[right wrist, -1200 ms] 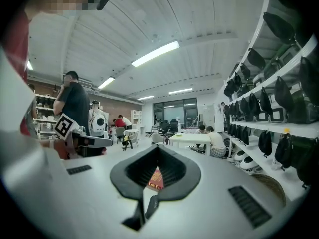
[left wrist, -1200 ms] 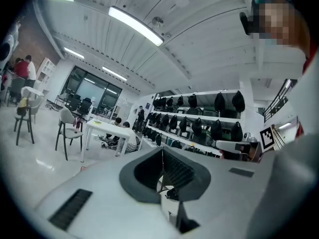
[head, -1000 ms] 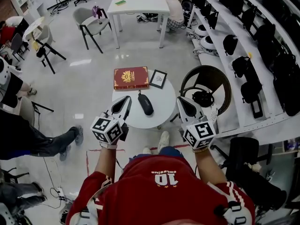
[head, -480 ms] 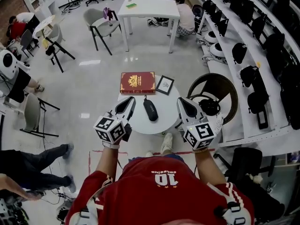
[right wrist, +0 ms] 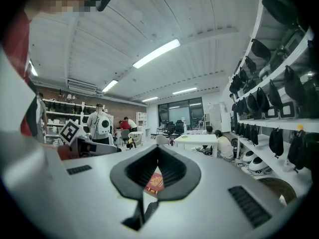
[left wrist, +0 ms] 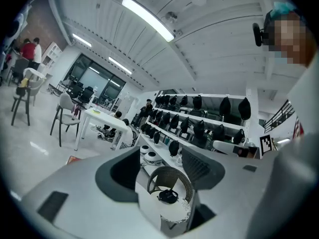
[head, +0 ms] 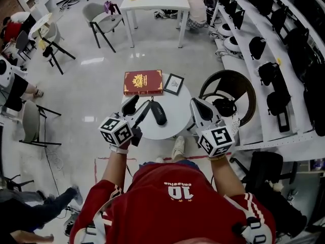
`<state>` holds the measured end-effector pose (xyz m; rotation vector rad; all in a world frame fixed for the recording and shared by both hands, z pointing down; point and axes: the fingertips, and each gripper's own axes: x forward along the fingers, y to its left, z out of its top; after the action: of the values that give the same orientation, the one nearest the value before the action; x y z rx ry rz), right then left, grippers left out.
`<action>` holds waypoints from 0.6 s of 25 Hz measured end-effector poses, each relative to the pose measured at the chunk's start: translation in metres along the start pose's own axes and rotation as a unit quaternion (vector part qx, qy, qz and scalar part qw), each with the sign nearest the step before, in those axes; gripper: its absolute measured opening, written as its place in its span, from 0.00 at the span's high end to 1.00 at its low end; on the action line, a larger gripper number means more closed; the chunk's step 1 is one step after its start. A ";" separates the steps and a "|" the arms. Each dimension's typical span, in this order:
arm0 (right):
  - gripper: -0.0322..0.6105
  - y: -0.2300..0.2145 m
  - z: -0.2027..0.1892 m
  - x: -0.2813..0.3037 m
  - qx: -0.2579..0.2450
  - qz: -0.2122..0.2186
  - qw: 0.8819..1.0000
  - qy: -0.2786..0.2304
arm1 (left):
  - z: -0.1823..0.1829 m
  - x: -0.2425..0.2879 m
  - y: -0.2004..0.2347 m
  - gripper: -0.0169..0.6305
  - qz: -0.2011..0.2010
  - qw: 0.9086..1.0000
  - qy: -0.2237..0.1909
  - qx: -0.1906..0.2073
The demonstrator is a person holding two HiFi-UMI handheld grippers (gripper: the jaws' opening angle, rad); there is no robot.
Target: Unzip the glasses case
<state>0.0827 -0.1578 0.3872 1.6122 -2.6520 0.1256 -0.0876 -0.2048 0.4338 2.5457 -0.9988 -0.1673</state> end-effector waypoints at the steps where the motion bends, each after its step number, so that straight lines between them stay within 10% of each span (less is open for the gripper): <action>1: 0.93 -0.002 0.000 0.001 0.000 -0.001 1.000 0.000 | -0.005 0.004 0.003 0.58 0.001 1.000 0.006 -0.003; 15: 0.93 -0.024 -0.023 0.036 0.014 -0.002 1.000 0.022 | -0.105 0.052 0.074 0.55 0.045 0.991 0.123 -0.040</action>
<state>0.0872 -0.1992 0.4142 1.6042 -2.6247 0.1977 -0.0692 -0.2558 0.5611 2.3729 -0.9856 0.1269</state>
